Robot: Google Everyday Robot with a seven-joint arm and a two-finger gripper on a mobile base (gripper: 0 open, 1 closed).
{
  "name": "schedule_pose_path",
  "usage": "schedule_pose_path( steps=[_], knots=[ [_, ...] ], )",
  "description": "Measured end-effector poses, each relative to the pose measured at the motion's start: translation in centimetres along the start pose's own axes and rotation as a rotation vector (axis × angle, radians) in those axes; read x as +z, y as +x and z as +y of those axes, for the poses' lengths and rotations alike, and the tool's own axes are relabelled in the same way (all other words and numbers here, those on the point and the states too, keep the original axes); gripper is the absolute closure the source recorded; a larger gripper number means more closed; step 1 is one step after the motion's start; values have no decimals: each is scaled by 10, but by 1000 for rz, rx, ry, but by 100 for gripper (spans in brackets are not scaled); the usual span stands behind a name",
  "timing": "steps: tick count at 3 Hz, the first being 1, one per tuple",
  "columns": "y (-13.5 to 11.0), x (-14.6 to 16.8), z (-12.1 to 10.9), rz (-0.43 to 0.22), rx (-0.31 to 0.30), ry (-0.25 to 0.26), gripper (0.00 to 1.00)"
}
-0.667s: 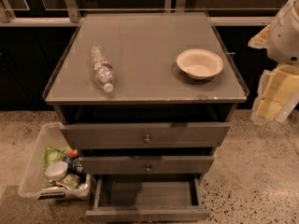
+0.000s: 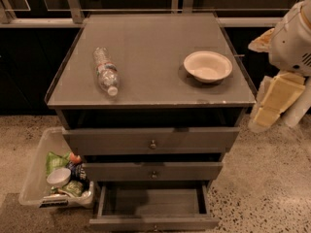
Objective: Place water bottle into bottom drawer
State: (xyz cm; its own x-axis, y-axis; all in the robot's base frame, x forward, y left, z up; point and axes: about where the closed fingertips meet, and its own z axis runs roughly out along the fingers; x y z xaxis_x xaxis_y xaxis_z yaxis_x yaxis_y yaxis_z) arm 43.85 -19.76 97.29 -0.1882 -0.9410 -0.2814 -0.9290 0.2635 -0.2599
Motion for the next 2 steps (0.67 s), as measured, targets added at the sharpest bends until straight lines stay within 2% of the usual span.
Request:
schedule_pose_path(
  steps=[1, 2],
  knots=[
    [-62, 23, 7, -155, -72, -47, 0],
    [-129, 40, 5, -264, -147, -94, 0]
  ],
)
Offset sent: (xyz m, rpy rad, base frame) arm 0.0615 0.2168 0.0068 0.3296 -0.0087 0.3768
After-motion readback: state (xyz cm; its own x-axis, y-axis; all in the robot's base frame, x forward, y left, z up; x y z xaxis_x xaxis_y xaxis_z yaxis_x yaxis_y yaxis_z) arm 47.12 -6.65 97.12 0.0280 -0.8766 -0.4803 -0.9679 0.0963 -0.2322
